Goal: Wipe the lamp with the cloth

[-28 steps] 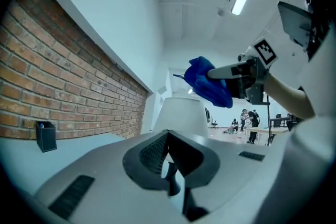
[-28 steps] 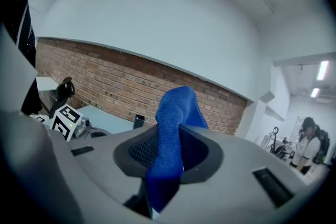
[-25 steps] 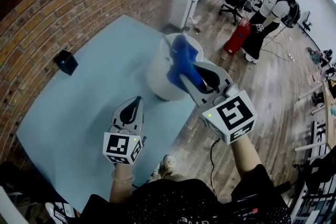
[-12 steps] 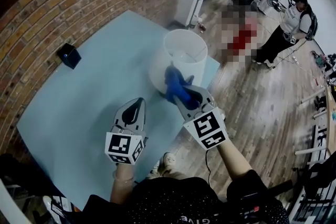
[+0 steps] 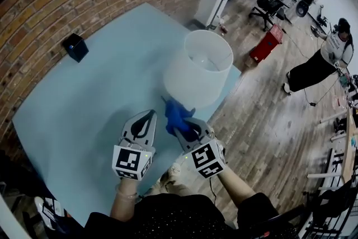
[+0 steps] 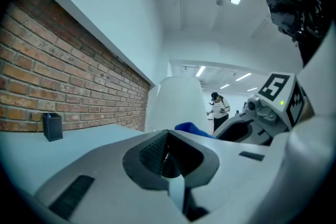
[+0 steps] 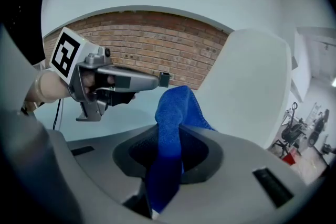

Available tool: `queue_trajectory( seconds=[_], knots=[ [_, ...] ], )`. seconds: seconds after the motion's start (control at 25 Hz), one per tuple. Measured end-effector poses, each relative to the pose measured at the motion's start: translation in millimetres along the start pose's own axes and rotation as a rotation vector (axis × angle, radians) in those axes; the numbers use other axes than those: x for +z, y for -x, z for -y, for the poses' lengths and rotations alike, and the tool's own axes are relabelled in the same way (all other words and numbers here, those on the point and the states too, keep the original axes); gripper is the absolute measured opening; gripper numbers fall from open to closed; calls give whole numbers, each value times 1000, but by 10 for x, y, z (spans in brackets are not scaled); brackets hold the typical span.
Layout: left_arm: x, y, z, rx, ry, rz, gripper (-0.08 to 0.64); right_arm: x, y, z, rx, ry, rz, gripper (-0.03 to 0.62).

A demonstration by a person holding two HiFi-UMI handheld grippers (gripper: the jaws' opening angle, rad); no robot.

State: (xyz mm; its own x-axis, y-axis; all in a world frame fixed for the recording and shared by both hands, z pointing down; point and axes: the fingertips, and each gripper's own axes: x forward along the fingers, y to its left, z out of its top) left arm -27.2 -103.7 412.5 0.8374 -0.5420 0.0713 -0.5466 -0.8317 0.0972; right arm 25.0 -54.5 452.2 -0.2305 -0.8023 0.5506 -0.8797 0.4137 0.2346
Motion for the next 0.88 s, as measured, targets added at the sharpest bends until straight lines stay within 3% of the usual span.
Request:
queue_trajectory(
  seconds=[0.12, 0.24, 0.48, 0.64, 0.88],
  knots=[
    [-226, -18, -70, 16, -1, -26, 9, -210, -260, -45, -15, -21, -3, 95],
    [-440, -62, -110, 33, 6, -50, 9, -338, -469, 191, -129, 4, 27, 95],
    [-558, -201, -145, 64, 41, -22, 9, -257, -686, 698, -333, 217, 134, 95],
    [-592, -246, -175, 85, 64, 0, 8, -282, -890, 818, -359, 292, 143, 95],
    [-618, -251, -201, 127, 67, -2, 9, -476, -1158, 930, -309, 268, 99, 97]
  ],
)
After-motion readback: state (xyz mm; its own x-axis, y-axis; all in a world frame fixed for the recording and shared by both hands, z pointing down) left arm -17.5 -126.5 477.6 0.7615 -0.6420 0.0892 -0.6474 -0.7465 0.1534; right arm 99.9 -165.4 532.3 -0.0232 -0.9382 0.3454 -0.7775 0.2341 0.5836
